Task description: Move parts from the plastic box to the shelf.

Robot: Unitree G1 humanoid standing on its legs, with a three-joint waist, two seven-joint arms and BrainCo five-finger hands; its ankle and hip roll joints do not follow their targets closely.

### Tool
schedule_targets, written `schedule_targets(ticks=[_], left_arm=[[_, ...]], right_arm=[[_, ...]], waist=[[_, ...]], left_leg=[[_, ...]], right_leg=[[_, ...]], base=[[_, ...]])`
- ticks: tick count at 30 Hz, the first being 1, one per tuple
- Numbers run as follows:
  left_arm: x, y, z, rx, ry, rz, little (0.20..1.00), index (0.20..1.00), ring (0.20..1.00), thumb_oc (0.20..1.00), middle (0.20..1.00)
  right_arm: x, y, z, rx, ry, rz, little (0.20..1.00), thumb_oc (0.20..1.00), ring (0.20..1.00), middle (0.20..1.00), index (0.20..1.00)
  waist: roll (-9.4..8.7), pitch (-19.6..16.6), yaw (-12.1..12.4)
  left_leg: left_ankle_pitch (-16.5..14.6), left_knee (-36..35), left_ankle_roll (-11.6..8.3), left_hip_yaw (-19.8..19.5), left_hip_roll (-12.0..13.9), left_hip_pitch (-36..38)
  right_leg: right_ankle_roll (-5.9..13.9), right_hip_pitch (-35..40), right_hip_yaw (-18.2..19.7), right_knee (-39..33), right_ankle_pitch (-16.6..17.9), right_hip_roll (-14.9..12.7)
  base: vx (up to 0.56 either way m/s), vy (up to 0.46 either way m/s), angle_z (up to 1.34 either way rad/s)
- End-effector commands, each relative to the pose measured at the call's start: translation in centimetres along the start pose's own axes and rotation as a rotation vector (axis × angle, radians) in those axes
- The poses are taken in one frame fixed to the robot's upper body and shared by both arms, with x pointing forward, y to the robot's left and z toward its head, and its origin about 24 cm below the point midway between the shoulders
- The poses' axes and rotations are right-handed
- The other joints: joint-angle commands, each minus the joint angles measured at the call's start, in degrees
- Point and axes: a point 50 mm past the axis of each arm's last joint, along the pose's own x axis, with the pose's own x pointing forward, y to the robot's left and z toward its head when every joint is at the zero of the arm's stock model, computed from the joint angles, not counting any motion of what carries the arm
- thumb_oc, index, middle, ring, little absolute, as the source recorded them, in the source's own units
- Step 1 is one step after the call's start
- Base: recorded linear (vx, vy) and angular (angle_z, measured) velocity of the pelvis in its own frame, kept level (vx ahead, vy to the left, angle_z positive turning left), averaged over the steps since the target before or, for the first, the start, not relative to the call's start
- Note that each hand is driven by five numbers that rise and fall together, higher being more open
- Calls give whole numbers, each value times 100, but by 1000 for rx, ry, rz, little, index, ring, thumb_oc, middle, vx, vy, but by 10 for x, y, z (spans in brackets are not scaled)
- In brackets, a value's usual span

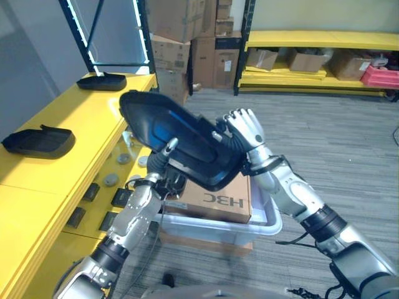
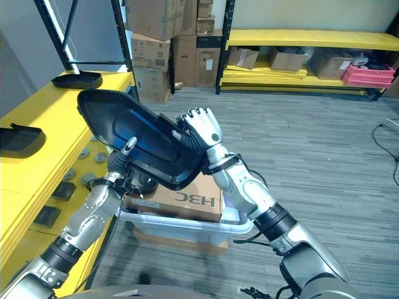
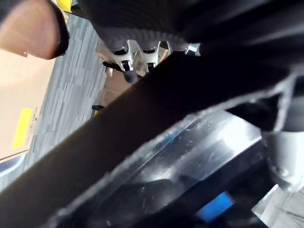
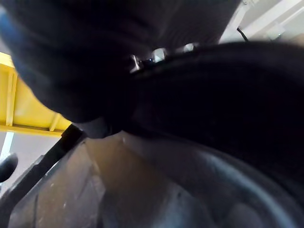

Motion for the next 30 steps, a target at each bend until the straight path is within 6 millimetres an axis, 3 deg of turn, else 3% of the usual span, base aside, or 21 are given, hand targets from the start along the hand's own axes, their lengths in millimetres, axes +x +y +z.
schedule_targets(ticks=[1, 3, 15, 16, 18, 21, 22, 23, 24, 25, 26, 30], left_arm=[[25, -18, 35, -8, -162, -61, 617, 617, 617, 617, 617], [26, -20, 37, -12, -175, -62, 200, 200, 200, 200, 200], [23, -17, 38, 34, -212, -67, 200, 200, 200, 200, 200], [21, -14, 39, 92, -230, -61, 200, 200, 200, 200, 200], [16, 2, 48, 263, -301, -1, 200, 200, 200, 200, 200], [7, 22, 48, 327, -326, 102, 200, 200, 200, 200, 200], [-6, 42, 44, 430, -330, 184, 200, 200, 200, 200, 200], [-10, 49, 44, 480, -334, 216, 200, 200, 200, 200, 200], [-20, 65, 48, 641, -357, 288, 200, 200, 200, 200, 200], [-23, 70, 52, 700, -373, 313, 200, 200, 200, 200, 200], [-29, 77, 63, 798, -416, 340, 200, 200, 200, 200, 200], [-41, 73, 82, 810, -518, 304, 200, 200, 200, 200, 200]], right_arm=[[41, -32, 40, 79, -220, -174, 200, 200, 200, 200, 200], [38, -28, 48, 122, -250, -154, 200, 200, 200, 200, 200], [29, -14, 88, 390, -388, -10, 200, 200, 200, 200, 200], [27, -16, 88, 428, -394, 4, 1000, 1000, 1000, 1000, 1000], [16, -14, 73, 470, -299, -2, 1000, 1000, 1000, 1000, 1000], [-5, -5, 44, 505, -105, -25, 1000, 1000, 1000, 1000, 1000], [-43, 12, 7, 505, 150, -1, 1000, 1000, 1000, 1000, 1000], [-59, 17, -5, 483, 237, 10, 1000, 1000, 1000, 1000, 1000], [-95, 25, -29, 475, 436, 22, 1000, 1000, 1000, 1000, 1000], [-113, 30, -40, 482, 541, 33, 1000, 1000, 1000, 1000, 1000], [-161, 49, -57, 523, 791, 121, 1000, 1000, 1000, 1000, 1000], [-248, 86, -60, 589, 1172, 393, 1000, 1000, 1000, 1000, 1000]], waist=[[-331, -72, 36], [-333, -61, 25], [-378, -15, 16], [-385, -13, 19], [-377, 12, -13], [-362, 25, -68], [-346, 28, -129], [-342, 19, -136], [-338, 39, -191], [-339, 42, -210], [-347, 74, -215], [-389, 131, -117]], left_leg=[[-927, -36, -19, -82, 145, 509], [-917, -36, -20, -82, 148, 506], [-911, -36, -29, -30, 157, 515], [-917, -36, -30, -29, 159, 520], [-947, -36, -41, -3, 150, 524], [-964, -36, -42, 17, 139, 529], [-977, -36, -36, 40, 137, 547], [-986, -36, -36, 47, 135, 558], [-998, -36, -41, 66, 136, 570], [-999, -36, -42, 68, 134, 567], [-1010, -36, -45, 72, 129, 578], [-1000, -36, -64, 21, 135, 543]], right_leg=[[246, -135, -54, 10, -341, -337], [244, -142, -57, 10, -339, -336], [244, -153, -3, 10, -335, -348], [242, -152, 3, 10, -338, -348], [244, -150, 7, 10, -342, -350], [245, -158, 27, 10, -339, -354], [248, -148, 39, 10, -345, -356], [251, -143, 43, 10, -349, -355], [258, -144, 62, 10, -348, -354], [262, -155, 69, 10, -347, -351], [268, -167, 93, 10, -333, -351], [264, -184, 69, 10, -327, -347]], base=[[0, 0, 0], [0, 0, 0], [0, 0, 0], [-1, -31, -1], [-1, -16, 0], [-5, -5, -3], [-1, -14, -7], [6, -17, -4], [9, -9, -8], [1, -14, -13], [-3, -16, -16], [-4, -39, -7]])
